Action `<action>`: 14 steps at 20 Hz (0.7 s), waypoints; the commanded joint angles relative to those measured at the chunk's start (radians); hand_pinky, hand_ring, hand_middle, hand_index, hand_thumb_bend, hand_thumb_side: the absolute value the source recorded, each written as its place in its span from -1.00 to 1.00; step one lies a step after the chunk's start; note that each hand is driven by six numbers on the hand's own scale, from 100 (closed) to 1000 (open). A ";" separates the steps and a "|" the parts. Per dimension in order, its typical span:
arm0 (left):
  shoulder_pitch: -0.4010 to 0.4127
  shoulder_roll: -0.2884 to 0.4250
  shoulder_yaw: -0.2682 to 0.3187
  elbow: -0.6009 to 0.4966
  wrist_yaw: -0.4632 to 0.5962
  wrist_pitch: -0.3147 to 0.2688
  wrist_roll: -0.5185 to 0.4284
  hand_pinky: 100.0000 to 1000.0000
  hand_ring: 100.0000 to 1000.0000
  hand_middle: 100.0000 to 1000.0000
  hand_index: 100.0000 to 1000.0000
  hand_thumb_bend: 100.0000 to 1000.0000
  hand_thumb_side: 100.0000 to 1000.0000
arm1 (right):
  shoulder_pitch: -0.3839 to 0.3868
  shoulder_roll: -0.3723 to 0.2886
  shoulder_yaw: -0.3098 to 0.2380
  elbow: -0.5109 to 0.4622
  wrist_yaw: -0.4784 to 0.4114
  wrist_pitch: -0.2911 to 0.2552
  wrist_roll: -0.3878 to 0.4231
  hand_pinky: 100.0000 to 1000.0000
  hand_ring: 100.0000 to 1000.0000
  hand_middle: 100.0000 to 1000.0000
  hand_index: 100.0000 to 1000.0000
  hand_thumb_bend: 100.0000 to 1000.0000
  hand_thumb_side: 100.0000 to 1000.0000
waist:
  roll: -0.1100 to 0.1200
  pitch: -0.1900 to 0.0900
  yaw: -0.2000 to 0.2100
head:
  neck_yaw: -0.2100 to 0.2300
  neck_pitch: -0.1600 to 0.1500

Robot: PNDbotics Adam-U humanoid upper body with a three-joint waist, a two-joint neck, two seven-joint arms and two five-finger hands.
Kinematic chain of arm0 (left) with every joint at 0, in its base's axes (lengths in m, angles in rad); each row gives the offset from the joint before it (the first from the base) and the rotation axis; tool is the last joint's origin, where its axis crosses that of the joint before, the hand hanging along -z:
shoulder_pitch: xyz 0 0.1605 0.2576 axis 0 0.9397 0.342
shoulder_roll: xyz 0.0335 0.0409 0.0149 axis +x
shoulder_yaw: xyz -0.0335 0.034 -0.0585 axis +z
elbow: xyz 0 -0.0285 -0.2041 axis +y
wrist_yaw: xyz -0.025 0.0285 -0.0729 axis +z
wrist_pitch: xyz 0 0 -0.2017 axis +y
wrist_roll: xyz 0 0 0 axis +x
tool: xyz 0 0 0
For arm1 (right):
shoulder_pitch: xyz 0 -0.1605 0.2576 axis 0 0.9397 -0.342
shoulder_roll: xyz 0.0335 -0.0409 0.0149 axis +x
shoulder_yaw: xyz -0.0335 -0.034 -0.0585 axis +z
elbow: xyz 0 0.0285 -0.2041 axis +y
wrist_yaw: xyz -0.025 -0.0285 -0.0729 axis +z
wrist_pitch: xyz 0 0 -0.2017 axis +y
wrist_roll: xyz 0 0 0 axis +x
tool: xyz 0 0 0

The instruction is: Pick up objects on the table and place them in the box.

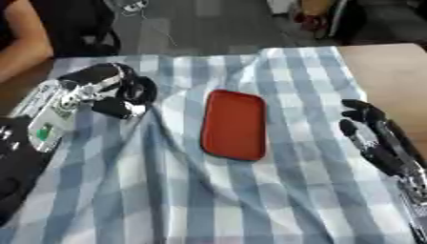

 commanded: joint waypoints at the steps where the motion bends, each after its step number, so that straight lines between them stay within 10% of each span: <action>1: -0.016 0.040 0.020 -0.038 0.026 0.020 0.002 0.83 0.36 -0.14 -0.23 -1.00 0.11 | -0.006 -0.022 -0.009 -0.013 0.003 0.001 0.000 0.78 0.64 0.78 0.82 -0.26 0.70 | 0.000 -0.018 0.002 | -0.013 -0.002; 14: -0.018 0.038 0.020 -0.038 0.021 0.026 0.002 0.82 0.35 -0.16 -0.23 -1.00 0.11 | -0.007 -0.023 -0.009 -0.012 0.002 0.001 0.003 0.78 0.64 0.78 0.82 -0.26 0.70 | -0.001 -0.018 0.003 | -0.014 -0.003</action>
